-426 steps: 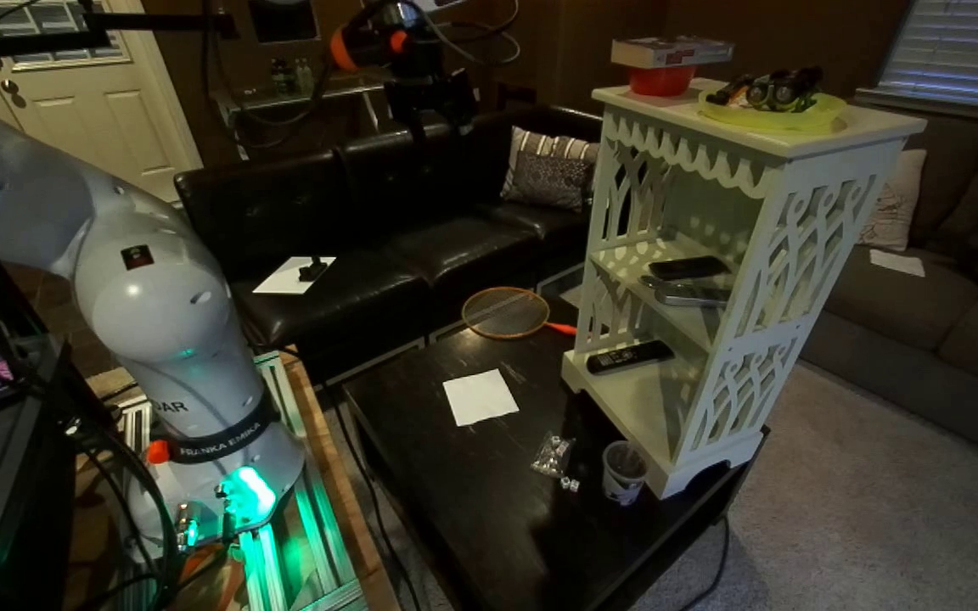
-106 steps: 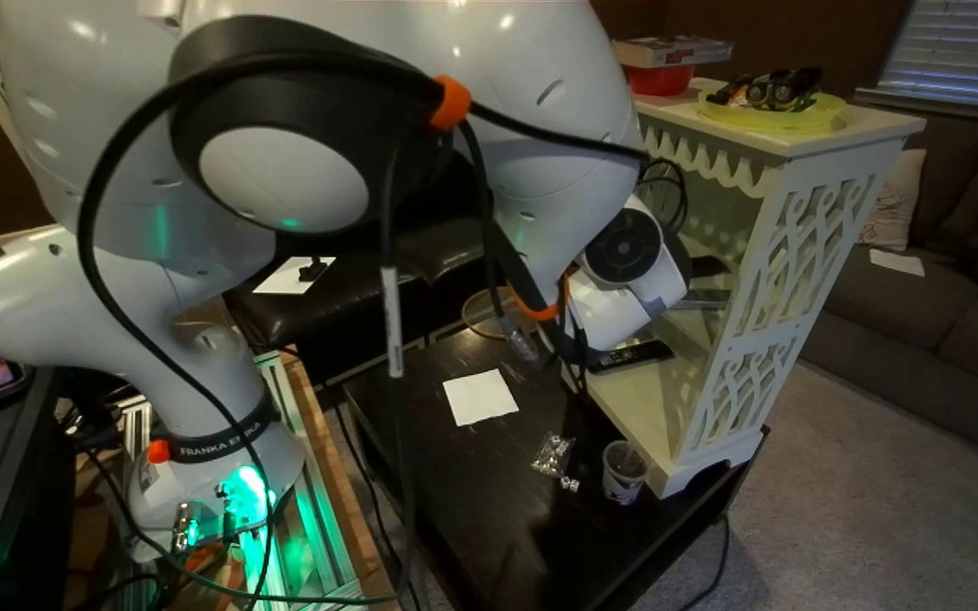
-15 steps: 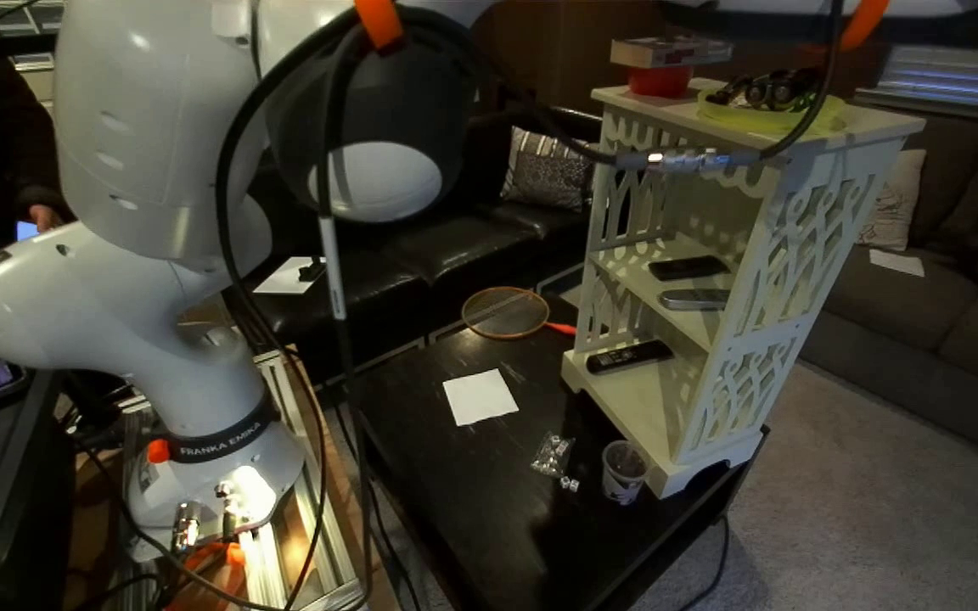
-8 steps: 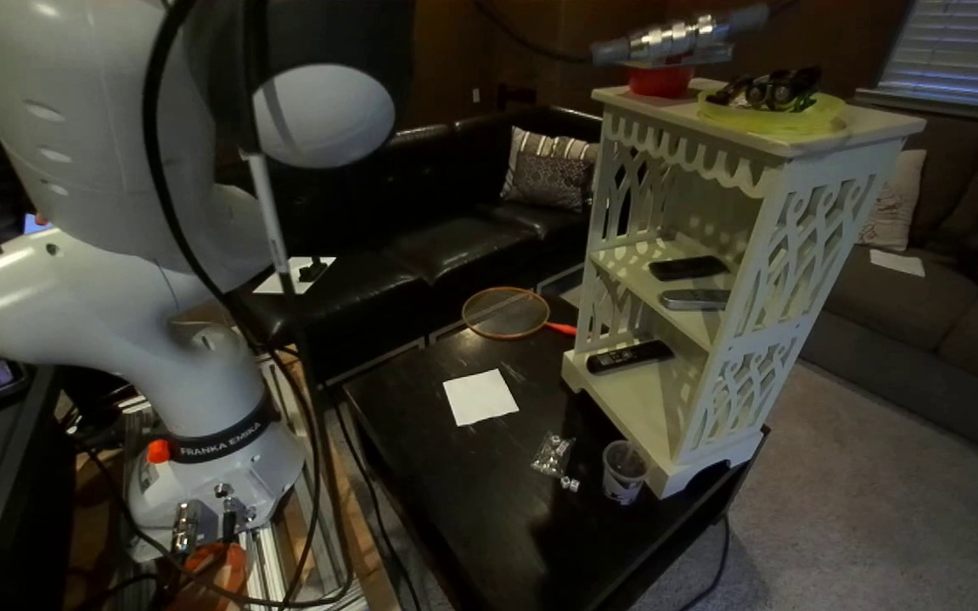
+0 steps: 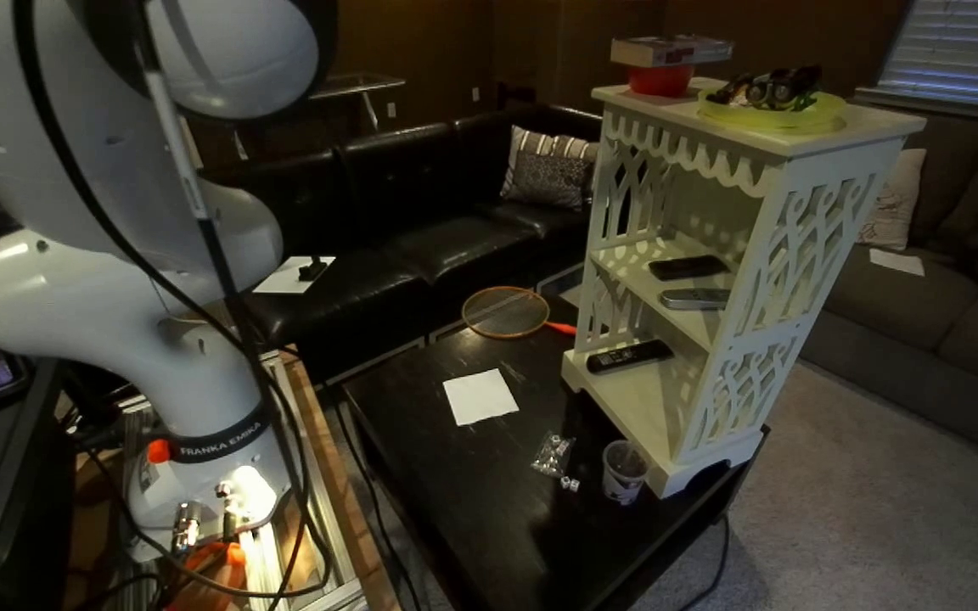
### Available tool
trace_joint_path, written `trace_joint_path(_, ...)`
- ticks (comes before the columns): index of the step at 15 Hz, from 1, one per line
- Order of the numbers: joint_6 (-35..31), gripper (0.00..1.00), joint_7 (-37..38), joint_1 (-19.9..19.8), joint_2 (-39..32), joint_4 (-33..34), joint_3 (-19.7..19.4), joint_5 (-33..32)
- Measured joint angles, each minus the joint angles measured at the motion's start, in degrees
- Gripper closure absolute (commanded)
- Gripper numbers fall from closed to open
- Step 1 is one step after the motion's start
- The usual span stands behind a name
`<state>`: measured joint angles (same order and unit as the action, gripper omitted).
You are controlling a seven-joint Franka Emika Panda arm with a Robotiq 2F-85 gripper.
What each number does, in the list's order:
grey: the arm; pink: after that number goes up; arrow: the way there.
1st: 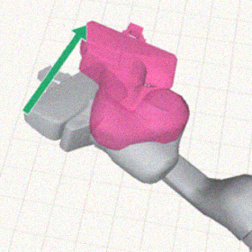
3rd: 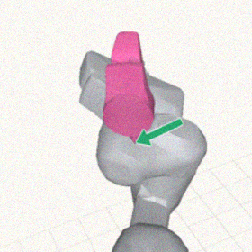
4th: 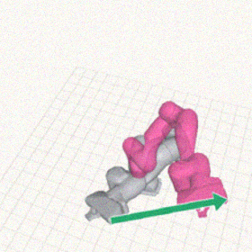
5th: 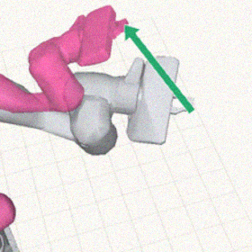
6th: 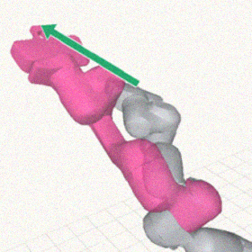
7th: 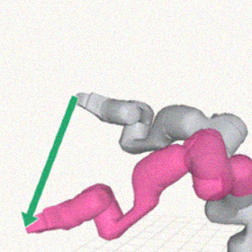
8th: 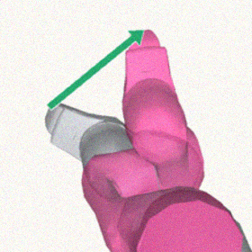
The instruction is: Put the silver spoon on top of the shelf.
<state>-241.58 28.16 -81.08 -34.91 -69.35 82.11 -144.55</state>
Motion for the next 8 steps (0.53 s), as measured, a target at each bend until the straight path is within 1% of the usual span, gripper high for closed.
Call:
trace_joint_path(2,0.1,0.9,0.1,-0.8,1.2,-1.1,0.0,0.1)
trace_joint_path(3,0.1,0.98,0.2,-0.9,1.3,-1.1,0.0,0.1)
trace_joint_path(5,0.1,0.98,0.2,-1.1,1.2,-1.0,-0.2,0.1)
trace_joint_path(6,0.0,0.98,-1.7,-0.7,2.4,-1.1,-2.5,2.2)
trace_joint_path(7,0.3,0.98,-3.1,-0.5,3.8,-1.1,-4.5,2.0)
trace_joint_path(8,0.2,0.98,-4.7,0.0,5.3,-1.0,-7.0,3.3)
